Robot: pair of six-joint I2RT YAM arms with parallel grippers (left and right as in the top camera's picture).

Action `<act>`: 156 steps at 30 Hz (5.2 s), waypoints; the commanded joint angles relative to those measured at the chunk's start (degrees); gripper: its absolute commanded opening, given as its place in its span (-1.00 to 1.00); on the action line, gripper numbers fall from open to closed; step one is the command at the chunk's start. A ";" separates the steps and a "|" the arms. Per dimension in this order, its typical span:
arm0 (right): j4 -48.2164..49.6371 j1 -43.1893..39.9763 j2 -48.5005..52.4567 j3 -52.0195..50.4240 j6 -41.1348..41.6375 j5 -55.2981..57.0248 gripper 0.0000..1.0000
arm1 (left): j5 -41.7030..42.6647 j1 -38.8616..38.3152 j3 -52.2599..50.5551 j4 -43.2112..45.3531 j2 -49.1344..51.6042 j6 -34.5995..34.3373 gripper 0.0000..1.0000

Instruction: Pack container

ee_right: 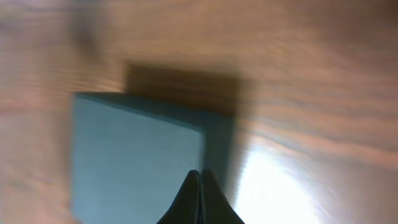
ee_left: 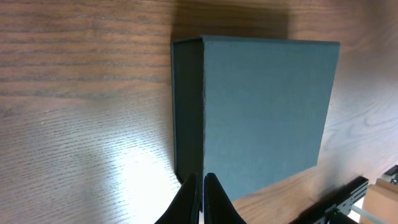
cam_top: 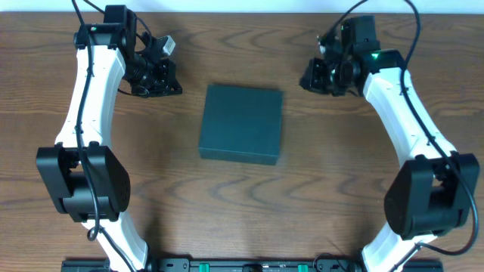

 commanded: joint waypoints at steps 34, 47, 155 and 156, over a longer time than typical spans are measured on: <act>15.52 9.22 11.56 -2.84 4.37 6.54 -0.97 | 0.55 0.02 0.63 -1.90 -0.76 0.61 -0.88; 12.48 8.15 10.75 -1.31 3.87 6.86 -0.97 | 0.35 0.04 0.63 -2.08 -0.94 0.59 -0.88; -19.45 17.94 -73.64 -39.58 17.16 23.08 0.99 | -32.06 7.65 -99.32 49.53 -112.85 -10.34 0.90; -19.45 17.94 -73.64 -39.58 17.18 23.08 0.99 | -32.04 7.65 -99.32 49.53 -112.83 -10.32 0.91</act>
